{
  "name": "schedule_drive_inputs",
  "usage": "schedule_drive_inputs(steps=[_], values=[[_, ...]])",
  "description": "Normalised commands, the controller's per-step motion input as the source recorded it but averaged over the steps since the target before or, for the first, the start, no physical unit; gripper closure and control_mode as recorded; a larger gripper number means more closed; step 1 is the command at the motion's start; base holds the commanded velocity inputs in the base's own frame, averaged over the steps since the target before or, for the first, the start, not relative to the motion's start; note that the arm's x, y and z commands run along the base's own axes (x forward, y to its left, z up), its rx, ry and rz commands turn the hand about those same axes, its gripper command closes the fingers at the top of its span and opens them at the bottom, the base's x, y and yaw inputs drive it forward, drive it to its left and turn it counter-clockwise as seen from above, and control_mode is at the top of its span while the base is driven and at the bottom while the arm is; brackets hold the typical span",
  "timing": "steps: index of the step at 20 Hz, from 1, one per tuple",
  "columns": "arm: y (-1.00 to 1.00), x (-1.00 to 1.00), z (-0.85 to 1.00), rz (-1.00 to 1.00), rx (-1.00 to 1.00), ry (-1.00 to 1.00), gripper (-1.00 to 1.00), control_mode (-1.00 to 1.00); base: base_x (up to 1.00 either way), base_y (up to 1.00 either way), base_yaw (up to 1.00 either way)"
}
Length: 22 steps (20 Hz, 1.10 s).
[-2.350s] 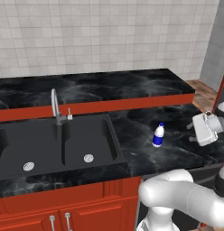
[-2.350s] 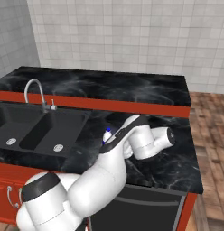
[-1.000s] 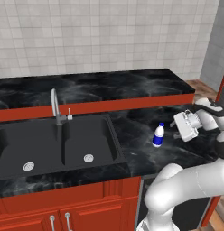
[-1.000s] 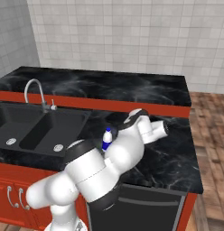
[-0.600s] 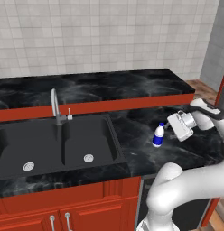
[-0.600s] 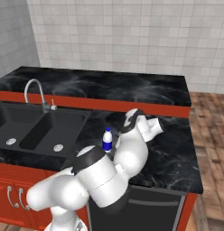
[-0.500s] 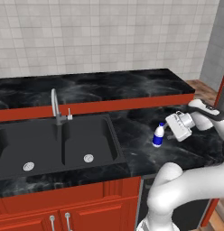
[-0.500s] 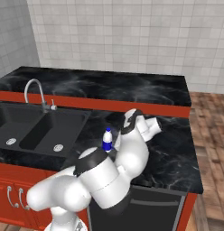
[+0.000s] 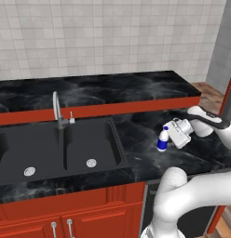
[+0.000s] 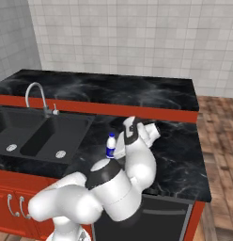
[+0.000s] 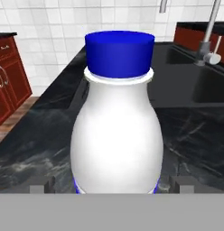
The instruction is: Pick the bottled water from the counter and place it in the open cabinet.
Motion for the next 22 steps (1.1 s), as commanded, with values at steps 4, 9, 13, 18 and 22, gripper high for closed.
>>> schedule_drive_inputs(steps=[4,9,13,18,22], values=[[0.19,0.00,-0.11,0.04,0.00,0.02,-1.00,-1.00,0.00,0.00,0.00],[0.12,0.00,-0.11,0.04,0.01,0.04,-1.00,-1.00,0.00,0.00,0.00],[0.06,0.01,-0.10,0.04,0.02,0.05,-1.00,-1.00,0.00,0.00,0.00],[0.00,0.00,-0.08,0.04,0.03,0.05,1.00,-1.00,0.00,0.00,0.00],[0.00,0.00,-0.01,0.01,0.02,0.01,1.00,-1.00,0.00,0.00,0.00]])
